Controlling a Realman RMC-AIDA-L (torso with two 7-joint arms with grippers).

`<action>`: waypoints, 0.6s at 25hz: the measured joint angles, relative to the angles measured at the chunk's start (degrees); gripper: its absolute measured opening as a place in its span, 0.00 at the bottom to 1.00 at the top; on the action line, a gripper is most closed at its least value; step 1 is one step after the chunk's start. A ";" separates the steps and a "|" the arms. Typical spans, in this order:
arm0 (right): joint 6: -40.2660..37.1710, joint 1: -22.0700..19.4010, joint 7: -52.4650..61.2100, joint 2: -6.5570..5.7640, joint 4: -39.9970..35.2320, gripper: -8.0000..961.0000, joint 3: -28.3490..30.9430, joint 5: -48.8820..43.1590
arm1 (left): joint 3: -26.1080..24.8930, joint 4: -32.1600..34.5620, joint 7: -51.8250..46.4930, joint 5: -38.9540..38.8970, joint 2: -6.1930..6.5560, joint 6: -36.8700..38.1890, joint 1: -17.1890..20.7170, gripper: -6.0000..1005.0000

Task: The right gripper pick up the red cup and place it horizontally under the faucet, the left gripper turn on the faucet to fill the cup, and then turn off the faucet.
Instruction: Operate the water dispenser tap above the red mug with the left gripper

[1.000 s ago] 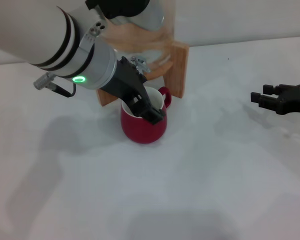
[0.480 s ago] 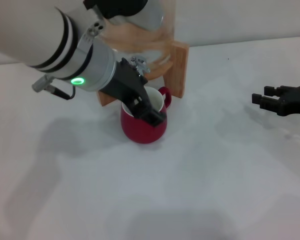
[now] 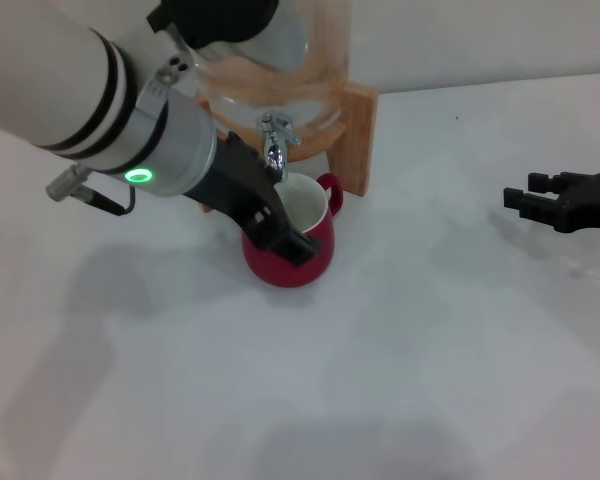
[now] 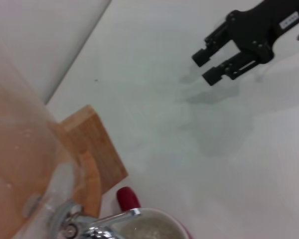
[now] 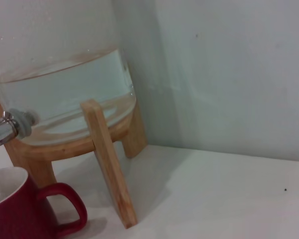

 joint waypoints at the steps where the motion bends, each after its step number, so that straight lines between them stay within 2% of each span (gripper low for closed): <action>1: 0.00 0.00 0.00 0.00 0.00 0.51 -0.04 0.00 | -0.09 0.00 -0.11 0.32 0.01 0.21 0.01 0.87; 15: 0.00 -0.05 0.00 0.05 0.10 0.51 -0.14 0.00 | 0.32 -0.23 -0.41 1.34 -0.04 2.17 -0.47 0.87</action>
